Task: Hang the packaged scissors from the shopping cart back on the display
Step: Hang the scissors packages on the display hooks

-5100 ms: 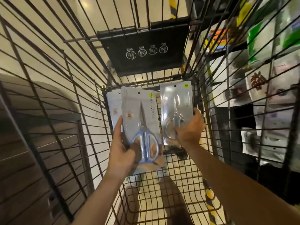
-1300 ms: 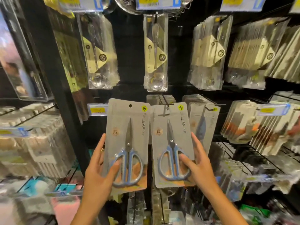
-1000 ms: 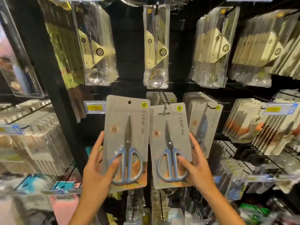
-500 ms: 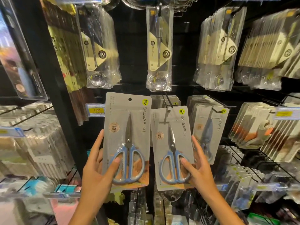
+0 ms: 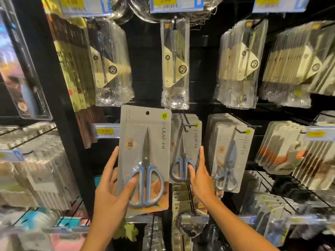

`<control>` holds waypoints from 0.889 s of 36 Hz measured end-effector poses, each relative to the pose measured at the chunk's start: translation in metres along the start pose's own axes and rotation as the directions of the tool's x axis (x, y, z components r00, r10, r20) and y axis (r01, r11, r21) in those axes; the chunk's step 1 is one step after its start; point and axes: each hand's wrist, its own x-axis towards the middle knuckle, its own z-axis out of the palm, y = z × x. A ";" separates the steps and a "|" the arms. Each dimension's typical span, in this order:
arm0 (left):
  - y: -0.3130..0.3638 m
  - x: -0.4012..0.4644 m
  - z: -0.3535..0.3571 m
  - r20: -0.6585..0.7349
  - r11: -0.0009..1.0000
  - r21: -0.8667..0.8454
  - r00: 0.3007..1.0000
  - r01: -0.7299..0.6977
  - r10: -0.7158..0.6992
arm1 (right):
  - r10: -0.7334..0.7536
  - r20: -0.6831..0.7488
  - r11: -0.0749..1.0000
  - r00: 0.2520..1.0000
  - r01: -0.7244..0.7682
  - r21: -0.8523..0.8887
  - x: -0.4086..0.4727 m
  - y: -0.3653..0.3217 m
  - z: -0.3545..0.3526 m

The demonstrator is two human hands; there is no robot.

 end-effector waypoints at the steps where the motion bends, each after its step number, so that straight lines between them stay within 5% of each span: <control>1: 0.000 0.001 0.000 0.001 1.000 -0.001 1.000 -0.004 0.004 | 0.004 -0.002 1.000 1.000 -0.004 -0.006 0.005 0.000 0.002; 10: -0.005 0.006 -0.002 -0.005 1.000 -0.005 1.000 -0.022 0.022 | -0.017 0.022 1.000 1.000 0.018 -0.019 0.007 0.002 0.005; 16: -0.010 0.009 -0.008 -0.014 0.999 -0.015 0.999 -0.047 0.047 | -0.029 -0.025 0.983 0.999 0.033 0.181 -0.023 0.003 0.001; 25: -0.012 0.006 -0.005 -0.036 0.996 -0.007 0.996 -0.085 0.084 | -0.284 0.285 0.857 0.915 0.109 0.505 -0.056 -0.075 -0.025; 32: -0.019 0.001 -0.003 -0.017 0.997 -0.060 0.998 -0.057 0.056 | -0.295 0.257 0.835 0.920 0.117 0.537 -0.055 -0.094 -0.027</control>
